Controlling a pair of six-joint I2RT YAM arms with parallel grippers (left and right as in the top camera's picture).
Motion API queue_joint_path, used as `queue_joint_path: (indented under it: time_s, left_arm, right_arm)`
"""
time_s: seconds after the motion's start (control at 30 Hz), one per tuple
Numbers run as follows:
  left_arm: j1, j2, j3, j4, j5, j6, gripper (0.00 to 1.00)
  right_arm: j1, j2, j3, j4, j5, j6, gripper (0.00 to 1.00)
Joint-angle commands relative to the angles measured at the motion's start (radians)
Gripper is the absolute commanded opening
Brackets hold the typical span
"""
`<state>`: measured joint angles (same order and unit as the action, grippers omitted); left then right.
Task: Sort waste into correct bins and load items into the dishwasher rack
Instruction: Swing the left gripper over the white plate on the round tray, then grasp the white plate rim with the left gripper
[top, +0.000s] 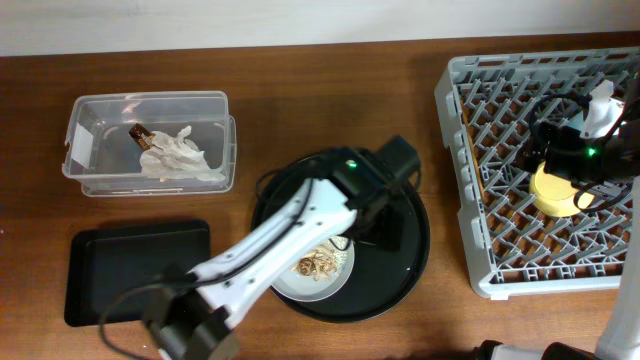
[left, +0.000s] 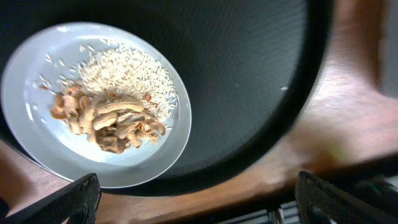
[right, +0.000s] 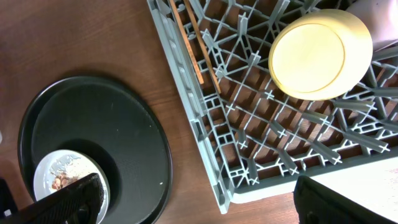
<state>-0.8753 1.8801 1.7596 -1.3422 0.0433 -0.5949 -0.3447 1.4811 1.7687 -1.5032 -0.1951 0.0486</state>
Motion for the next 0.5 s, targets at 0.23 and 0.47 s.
queue_joint_path:
  time_s: [0.23, 0.47]
  left_arm:
    - [-0.110, 0.204, -0.009, 0.019, -0.056, -0.280, 0.99]
    - [-0.105, 0.253, -0.009, 0.034, -0.085, -0.445, 0.99]
  right_arm:
    - [-0.005, 0.003, -0.001, 0.000, 0.013, -0.003, 0.99]
    - [-0.005, 0.003, -0.001, 0.000, 0.013, -0.003, 0.99]
